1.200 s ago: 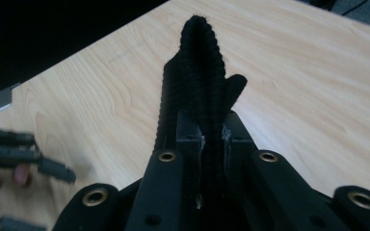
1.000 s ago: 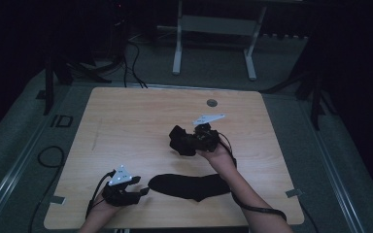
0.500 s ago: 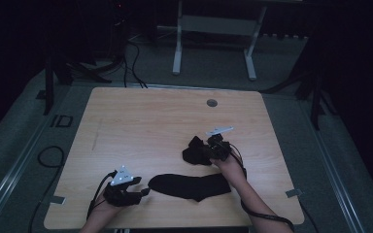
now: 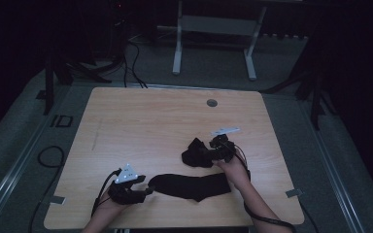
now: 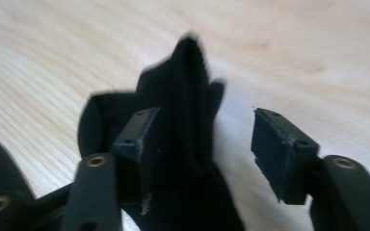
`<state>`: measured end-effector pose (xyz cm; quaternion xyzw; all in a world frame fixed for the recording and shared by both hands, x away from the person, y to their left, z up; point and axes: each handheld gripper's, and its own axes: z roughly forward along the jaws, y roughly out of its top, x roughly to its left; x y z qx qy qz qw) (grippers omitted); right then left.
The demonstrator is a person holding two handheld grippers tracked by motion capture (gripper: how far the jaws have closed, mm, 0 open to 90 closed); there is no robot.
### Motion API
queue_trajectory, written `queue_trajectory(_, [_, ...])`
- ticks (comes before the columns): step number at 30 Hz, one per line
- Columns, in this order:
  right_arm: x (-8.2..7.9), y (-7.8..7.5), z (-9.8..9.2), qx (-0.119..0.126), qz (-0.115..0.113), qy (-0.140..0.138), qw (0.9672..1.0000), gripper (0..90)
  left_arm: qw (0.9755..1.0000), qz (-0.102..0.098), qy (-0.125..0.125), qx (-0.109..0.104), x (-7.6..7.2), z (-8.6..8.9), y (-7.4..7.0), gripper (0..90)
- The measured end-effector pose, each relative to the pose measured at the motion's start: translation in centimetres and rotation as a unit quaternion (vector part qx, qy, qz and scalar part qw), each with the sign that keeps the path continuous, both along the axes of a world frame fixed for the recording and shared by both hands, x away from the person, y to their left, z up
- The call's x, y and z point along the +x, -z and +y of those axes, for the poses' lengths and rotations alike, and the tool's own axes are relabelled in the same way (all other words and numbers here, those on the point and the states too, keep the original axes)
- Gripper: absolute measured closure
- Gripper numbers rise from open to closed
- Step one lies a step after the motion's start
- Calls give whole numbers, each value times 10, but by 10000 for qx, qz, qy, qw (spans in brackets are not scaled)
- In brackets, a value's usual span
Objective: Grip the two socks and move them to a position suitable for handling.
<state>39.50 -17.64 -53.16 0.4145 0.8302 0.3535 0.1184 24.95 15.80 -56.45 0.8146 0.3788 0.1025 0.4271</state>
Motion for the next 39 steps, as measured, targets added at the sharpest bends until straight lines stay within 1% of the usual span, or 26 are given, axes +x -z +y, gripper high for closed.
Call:
queue_trajectory(2, [-2,-11,-3,132,-110,1,9999,376,10000,-5,8,1,0,0,0,414])
queue_trajectory(3, [-2,-11,-3,132,-110,1,9999,376,10000,-16,6,14,-1,-1,0,414])
queue_trajectory(4, [-4,-19,0,236,-313,-8,9992,372,10000,-23,-2,19,-1,-1,0,414])
queue_trajectory(7, [-9,-16,10,205,-388,-242,9987,361,10000,-30,-7,12,-1,-1,1,414])
queue_trajectory(8, [-9,-16,10,205,-388,-242,9987,361,10000,-30,-8,6,-2,-1,1,414])
queue_trajectory(9, [-10,-7,20,0,-341,-443,9984,329,10000,-23,-5,-3,-1,-1,1,414])
queue_trajectory(11, [-8,8,28,-303,-235,-474,9981,318,10000,-25,-7,-7,-2,-1,1,414])
queue_trajectory(13, [-7,12,29,-369,-210,-482,9979,313,10000,-27,13,-6,-2,-2,1,414])
queue_trajectory(15, [-4,22,31,-524,-29,-502,9974,304,10000,-22,23,-6,-2,-2,1,413])
queue_trajectory(16, [-7,27,32,-617,-114,-524,9967,306,10000,-10,22,-8,-2,-2,1,413])
queue_trajectory(19, [-10,25,33,-615,-129,-575,9964,450,10000,0,18,-13,-1,-2,1,413])
queue_trajectory(20, [-10,25,33,-615,-129,-575,9964,450,10000,-5,17,-27,0,-3,0,413])
queue_trajectory(21, [-11,24,33,-598,-146,-585,9964,574,10000,-7,10,-36,0,-3,0,413])
queue_trajectory(22, [-11,24,33,-598,-146,-585,9964,574,10000,-6,3,-45,1,-3,-1,413])
queue_trajectory(23, [-13,24,35,-606,-210,-573,9963,655,10000,-29,11,-61,3,-4,-4,413])
queue_trajectory(24, [-13,24,35,-606,-210,-573,9963,655,10000,-29,11,-61,3,-4,-4,413])
queue_trajectory(25, [-14,22,36,-648,-252,-559,9960,698,10000,-31,3,-80,4,-4,-5,413])
queue_trajectory(27, [-14,22,36,-620,-252,-549,9962,715,9999,-17,-17,-135,8,-5,-8,413])
queue_trajectory(28, [-13,19,34,-480,-155,-509,9974,734,9999,-27,-30,-150,13,-8,-11,413])
queue_trajectory(29, [-13,19,34,-480,-155,-509,9974,734,9999,-27,-30,-150,13,-8,-11,413])
queue_trajectory(31, [-15,11,32,-312,-166,-547,9979,739,9999,-62,36,-136,21,-14,-16,413])
queue_trajectory(35, [-21,-7,33,-60,-309,-675,9972,739,9998,-60,106,-154,32,-24,-21,413])
queue_trajectory(36, [-21,-7,33,-60,-309,-675,9972,739,9998,-65,151,-140,36,-27,-23,413])
queue_trajectory(37, [-26,-20,33,121,-414,-777,9960,739,9997,-58,203,-126,41,-31,-24,400])
queue_trajectory(38, [-27,-24,33,188,-453,-803,9956,739,9996,-59,237,-111,47,-37,-26,400])
queue_trajectory(39, [-27,-24,33,188,-453,-803,9956,739,9996,-59,237,-111,47,-37,-26,400])
